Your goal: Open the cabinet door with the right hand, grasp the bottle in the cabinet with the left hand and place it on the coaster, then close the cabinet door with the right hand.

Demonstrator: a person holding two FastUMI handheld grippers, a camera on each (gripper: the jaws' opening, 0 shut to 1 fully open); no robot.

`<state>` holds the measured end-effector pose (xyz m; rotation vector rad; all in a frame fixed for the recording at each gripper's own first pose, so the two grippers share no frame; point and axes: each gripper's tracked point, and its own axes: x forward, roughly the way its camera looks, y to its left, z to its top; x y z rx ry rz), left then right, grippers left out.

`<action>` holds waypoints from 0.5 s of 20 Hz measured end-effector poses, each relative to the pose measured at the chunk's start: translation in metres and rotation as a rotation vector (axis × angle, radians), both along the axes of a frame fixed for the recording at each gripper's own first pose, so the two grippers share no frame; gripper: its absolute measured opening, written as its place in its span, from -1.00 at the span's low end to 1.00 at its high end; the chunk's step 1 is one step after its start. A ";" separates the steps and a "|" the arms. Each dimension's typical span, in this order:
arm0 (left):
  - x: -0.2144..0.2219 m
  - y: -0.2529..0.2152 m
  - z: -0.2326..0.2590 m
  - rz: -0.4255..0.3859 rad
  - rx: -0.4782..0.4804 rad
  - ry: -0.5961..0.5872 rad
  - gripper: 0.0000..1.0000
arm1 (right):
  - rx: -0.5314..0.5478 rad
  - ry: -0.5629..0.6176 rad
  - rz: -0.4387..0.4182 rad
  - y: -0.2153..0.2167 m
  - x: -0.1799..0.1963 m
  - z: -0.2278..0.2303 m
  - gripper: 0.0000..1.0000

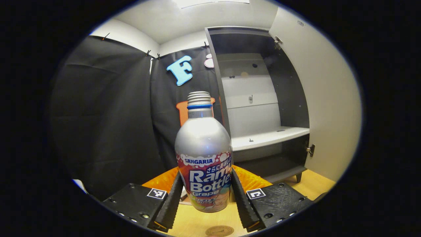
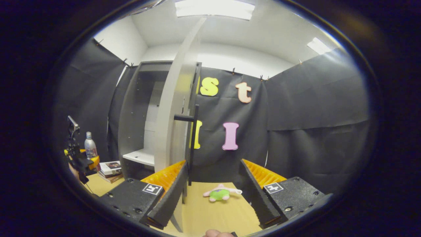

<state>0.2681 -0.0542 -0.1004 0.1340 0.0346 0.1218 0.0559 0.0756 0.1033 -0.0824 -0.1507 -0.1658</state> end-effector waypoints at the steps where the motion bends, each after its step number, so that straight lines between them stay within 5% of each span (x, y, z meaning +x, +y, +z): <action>1: -0.004 -0.004 -0.009 -0.004 -0.025 0.012 0.46 | 0.000 -0.015 0.001 0.001 0.001 0.001 0.94; 6: 0.000 -0.007 -0.036 -0.032 -0.022 -0.040 0.47 | 0.005 -0.061 0.009 0.000 0.001 0.003 0.92; 10: -0.015 -0.003 -0.084 -0.008 -0.038 0.056 0.47 | 0.020 -0.071 0.024 0.002 0.002 0.003 1.00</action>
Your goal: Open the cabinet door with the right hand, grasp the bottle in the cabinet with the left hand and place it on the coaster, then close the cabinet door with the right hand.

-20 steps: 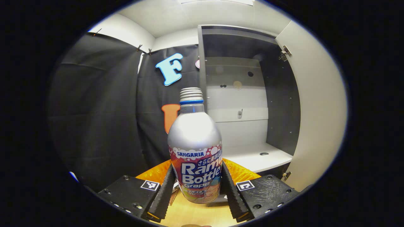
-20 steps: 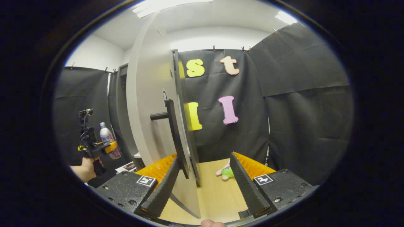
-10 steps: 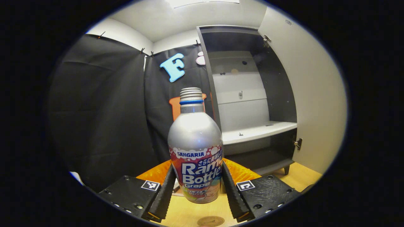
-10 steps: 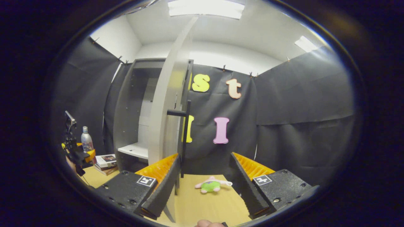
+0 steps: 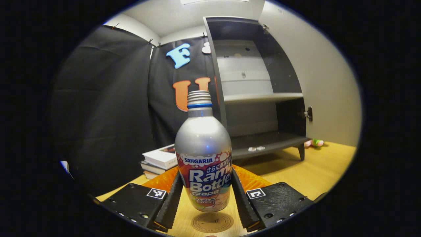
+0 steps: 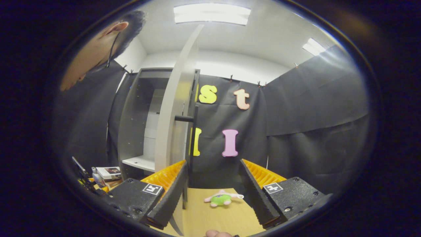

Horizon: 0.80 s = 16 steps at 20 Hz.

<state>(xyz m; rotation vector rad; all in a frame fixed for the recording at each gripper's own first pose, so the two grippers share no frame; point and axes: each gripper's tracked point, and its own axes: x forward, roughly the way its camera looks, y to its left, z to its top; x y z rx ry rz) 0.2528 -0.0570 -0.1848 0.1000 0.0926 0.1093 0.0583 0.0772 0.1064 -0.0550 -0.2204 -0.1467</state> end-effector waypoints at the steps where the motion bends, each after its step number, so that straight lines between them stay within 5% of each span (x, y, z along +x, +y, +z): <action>1: -0.001 -0.001 -0.007 0.011 -0.018 0.014 0.46 | -0.006 0.006 0.001 0.000 0.000 0.001 0.92; 8: -0.012 0.005 -0.037 0.075 -0.047 0.090 0.47 | -0.008 0.028 -0.008 -0.001 -0.001 -0.002 0.92; 16: -0.007 -0.002 -0.035 0.036 -0.032 0.054 0.59 | -0.030 0.020 -0.026 -0.002 -0.002 0.000 0.83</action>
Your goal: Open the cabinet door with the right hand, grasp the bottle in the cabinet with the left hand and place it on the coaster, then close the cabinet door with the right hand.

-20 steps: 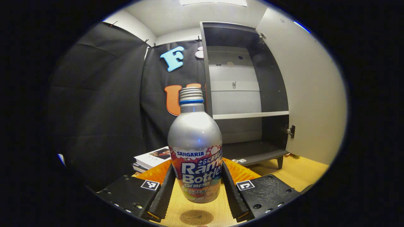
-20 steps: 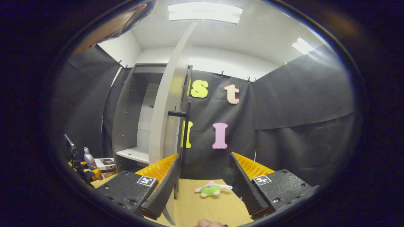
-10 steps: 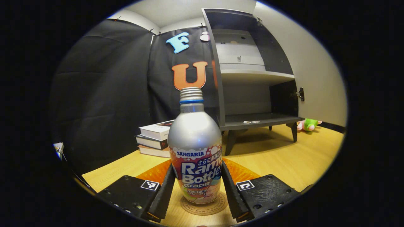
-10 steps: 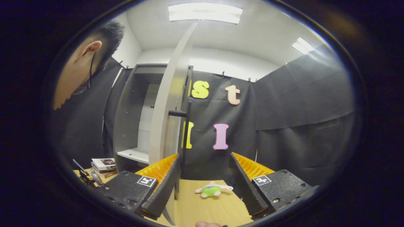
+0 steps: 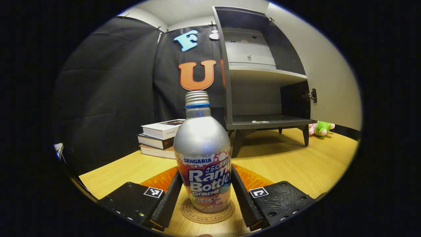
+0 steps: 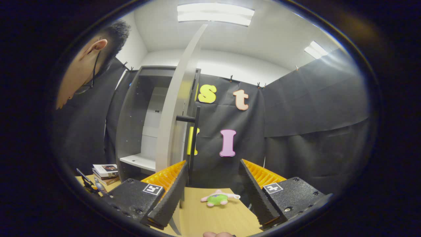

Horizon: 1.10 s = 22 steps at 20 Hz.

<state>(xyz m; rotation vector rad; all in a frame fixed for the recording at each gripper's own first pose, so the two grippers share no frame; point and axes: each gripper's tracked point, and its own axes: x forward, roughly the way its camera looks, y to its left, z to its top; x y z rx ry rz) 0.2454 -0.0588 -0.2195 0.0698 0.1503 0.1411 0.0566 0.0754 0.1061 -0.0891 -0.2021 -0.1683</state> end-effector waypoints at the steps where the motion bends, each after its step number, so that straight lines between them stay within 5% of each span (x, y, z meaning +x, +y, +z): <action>1: 0.001 0.000 0.001 0.010 0.002 -0.007 0.70 | -0.002 0.001 0.000 0.001 0.000 0.000 0.92; 2: 0.002 0.000 0.001 0.012 0.003 -0.010 0.65 | -0.002 -0.001 0.001 0.000 0.001 0.000 0.92; 3: 0.002 -0.001 0.001 0.011 0.003 -0.012 0.92 | -0.002 -0.003 0.003 0.000 0.000 0.000 0.93; 14: -0.011 -0.002 0.007 0.030 0.005 0.004 0.95 | -0.002 -0.002 0.012 0.000 0.003 0.001 0.92; 22: -0.034 -0.012 0.059 -0.043 0.077 -0.008 0.94 | 0.023 0.112 0.071 0.008 -0.004 -0.027 0.93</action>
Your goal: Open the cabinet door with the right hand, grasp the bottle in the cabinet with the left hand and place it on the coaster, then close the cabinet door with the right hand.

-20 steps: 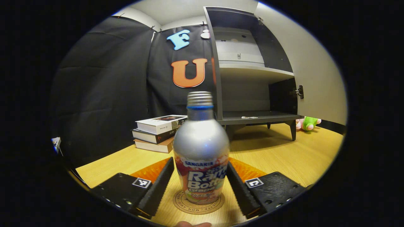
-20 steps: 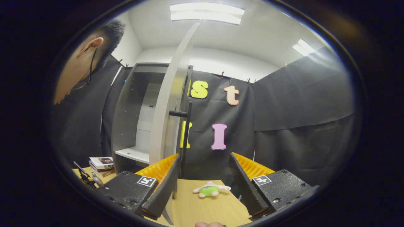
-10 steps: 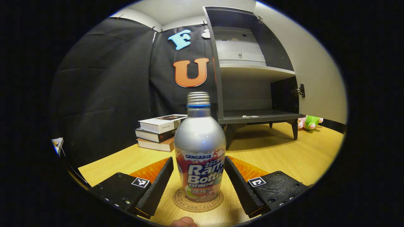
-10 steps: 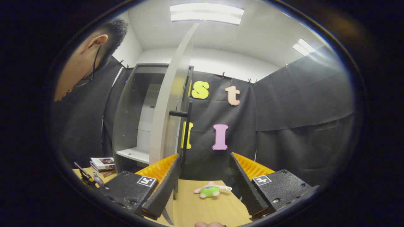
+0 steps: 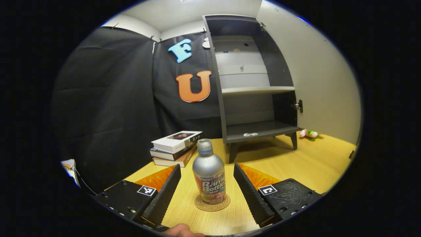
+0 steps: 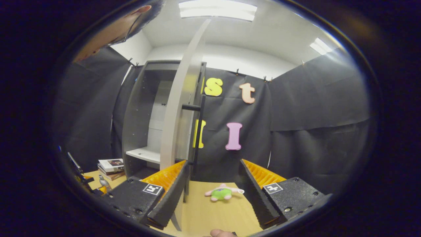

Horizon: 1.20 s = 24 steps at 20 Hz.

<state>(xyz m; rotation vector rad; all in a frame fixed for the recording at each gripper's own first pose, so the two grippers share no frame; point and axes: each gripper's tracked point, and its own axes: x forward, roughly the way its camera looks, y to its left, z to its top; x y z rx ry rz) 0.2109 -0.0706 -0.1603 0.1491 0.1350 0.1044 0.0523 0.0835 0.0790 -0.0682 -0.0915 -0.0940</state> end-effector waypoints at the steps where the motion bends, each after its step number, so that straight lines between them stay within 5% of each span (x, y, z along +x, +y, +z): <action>1: -0.001 -0.006 0.012 -0.015 -0.012 -0.011 0.94 | 0.017 0.022 0.013 0.002 -0.001 -0.005 0.93; 4: 0.003 -0.030 0.047 -0.074 -0.072 -0.048 1.00 | 0.076 0.061 0.050 0.005 -0.003 -0.015 1.00; 7: -0.003 -0.031 0.081 -0.072 -0.036 -0.057 0.92 | 0.139 0.144 0.087 0.007 0.004 -0.032 0.82; 13: -0.001 -0.050 0.127 -0.140 0.048 -0.111 0.92 | 0.183 0.205 0.136 0.006 0.004 -0.032 0.91; 18: 0.001 -0.092 0.117 -0.304 0.020 -0.052 0.92 | 0.180 0.209 0.090 0.003 0.005 -0.034 0.92; 24: 0.014 -0.098 0.116 -0.308 -0.063 -0.041 0.92 | 0.227 0.225 0.027 0.002 0.004 -0.032 0.91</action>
